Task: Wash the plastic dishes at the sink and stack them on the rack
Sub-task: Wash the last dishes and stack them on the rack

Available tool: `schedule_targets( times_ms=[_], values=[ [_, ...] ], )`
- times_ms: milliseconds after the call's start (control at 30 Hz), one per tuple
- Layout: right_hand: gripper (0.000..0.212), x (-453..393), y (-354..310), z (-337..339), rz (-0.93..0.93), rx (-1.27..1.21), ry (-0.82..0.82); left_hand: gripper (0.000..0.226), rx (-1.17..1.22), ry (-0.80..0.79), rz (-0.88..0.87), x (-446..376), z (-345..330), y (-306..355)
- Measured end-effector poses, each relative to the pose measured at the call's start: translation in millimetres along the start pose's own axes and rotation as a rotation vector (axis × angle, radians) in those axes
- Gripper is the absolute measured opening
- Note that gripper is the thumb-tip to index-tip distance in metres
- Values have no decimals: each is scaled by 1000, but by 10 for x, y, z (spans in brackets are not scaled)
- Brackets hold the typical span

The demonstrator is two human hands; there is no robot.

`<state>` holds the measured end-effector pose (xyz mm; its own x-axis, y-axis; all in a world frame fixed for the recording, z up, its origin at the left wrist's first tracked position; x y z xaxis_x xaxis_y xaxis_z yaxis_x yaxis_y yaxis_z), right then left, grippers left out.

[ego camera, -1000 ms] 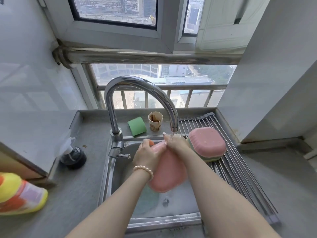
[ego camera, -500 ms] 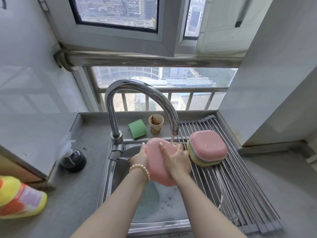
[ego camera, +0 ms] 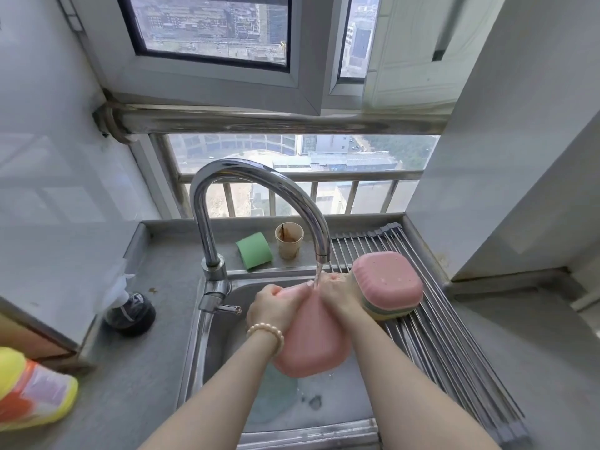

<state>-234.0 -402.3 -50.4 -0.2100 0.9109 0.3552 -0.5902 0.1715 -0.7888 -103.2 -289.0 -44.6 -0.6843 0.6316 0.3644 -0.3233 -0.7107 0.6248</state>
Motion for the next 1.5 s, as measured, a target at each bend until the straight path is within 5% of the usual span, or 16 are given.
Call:
schedule_targets(
  times_ms=[167, 300, 500, 600, 700, 833, 967, 1167, 1333, 1400, 1500],
  values=[
    [48, 378, -109, -38, 174, 183, 177, 44, 369, 56, 259, -128, 4, -252],
    [81, 660, -74, -173, 209, 373, 192, 30, 650, 33, 481, -181, -93, -475],
    [47, 198, 197, 49, -52, -81, 137, 31, 648, -54, 563, -55, -225, -630],
    [38, -18, 293, 24, -137, -105, 91, 38, 496, 36, 445, -72, -97, -531],
    [39, -17, 398, -8, -259, -224, 87, 55, -1, 133, 46, 7, 85, -154],
    [39, 56, 316, 58, -225, -245, 98, 83, -449, 40, -236, 112, -107, 85],
    [42, 77, 199, 86, -152, -342, 54, 97, -421, -32, -273, 30, -116, 289],
    [19, 289, 166, 239, -1, -521, 243, 72, -155, -75, -45, -273, -89, 303],
    [61, 610, 383, 169, -88, -285, 334, 46, -148, -48, 33, -310, -187, 276],
    [56, 559, 413, 184, -82, -253, 326, 47, -198, 7, -35, -295, -154, 303],
    [48, 446, 283, 302, -20, -282, 360, 49, -425, 122, -387, -77, -212, 546]
  ],
)
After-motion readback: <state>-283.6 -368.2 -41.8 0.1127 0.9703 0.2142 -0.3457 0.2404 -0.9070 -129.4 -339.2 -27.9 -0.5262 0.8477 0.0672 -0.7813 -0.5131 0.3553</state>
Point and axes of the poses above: each hand's wrist, its own x-axis away from the middle knuckle, its own z-axis out of the back of the hand, y = z × x, the point moved 8 cm from there along -x, towards the middle knuckle, and after that the axes turned 11 degrees about -x, right-handed, at the moved point
